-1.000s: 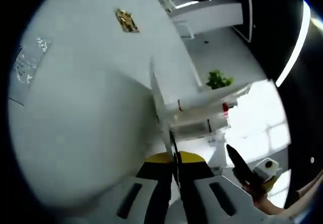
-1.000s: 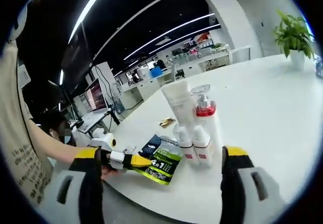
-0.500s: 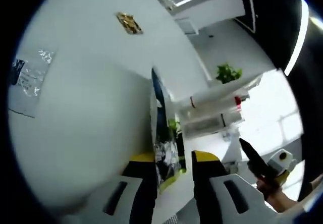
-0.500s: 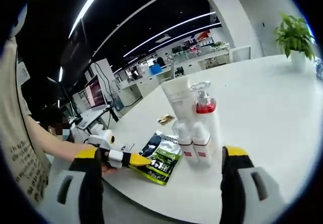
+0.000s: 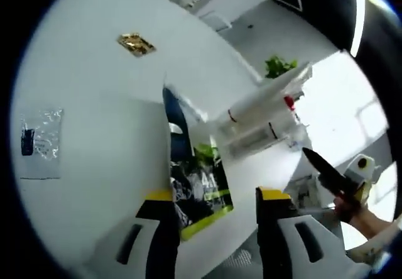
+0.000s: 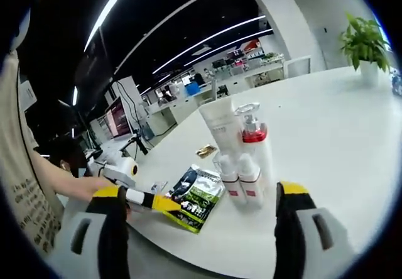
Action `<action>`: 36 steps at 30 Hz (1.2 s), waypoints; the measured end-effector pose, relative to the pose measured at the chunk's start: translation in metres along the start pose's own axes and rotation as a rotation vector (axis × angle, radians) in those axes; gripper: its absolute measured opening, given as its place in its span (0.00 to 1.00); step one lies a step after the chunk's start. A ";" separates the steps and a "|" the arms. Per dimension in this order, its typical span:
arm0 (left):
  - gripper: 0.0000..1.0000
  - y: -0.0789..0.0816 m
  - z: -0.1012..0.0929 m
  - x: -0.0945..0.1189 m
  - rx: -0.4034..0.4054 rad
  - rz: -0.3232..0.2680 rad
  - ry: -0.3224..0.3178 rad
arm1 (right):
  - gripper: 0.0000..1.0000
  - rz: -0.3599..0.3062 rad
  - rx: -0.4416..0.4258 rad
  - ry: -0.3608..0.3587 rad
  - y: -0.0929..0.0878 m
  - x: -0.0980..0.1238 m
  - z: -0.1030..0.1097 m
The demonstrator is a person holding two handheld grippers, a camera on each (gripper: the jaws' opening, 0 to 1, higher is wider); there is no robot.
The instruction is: Arrange the skincare products in the storage area until every visible bottle or jar stands upright without overlapping.
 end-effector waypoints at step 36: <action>0.84 0.037 0.004 -0.030 -0.986 0.206 0.246 | 1.00 0.000 -0.025 -0.011 -0.001 0.001 -0.002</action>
Point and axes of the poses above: the point that each gripper's makers call its tool centre point, and the gripper's own axes: x roughly backward along the fingers, z roughly to its left, y roughly out of its top, the point moved 4 cm from there along x, roughly backward along the fingers, and after that the axes turned 11 degrees about x, right-handed, at the moved point
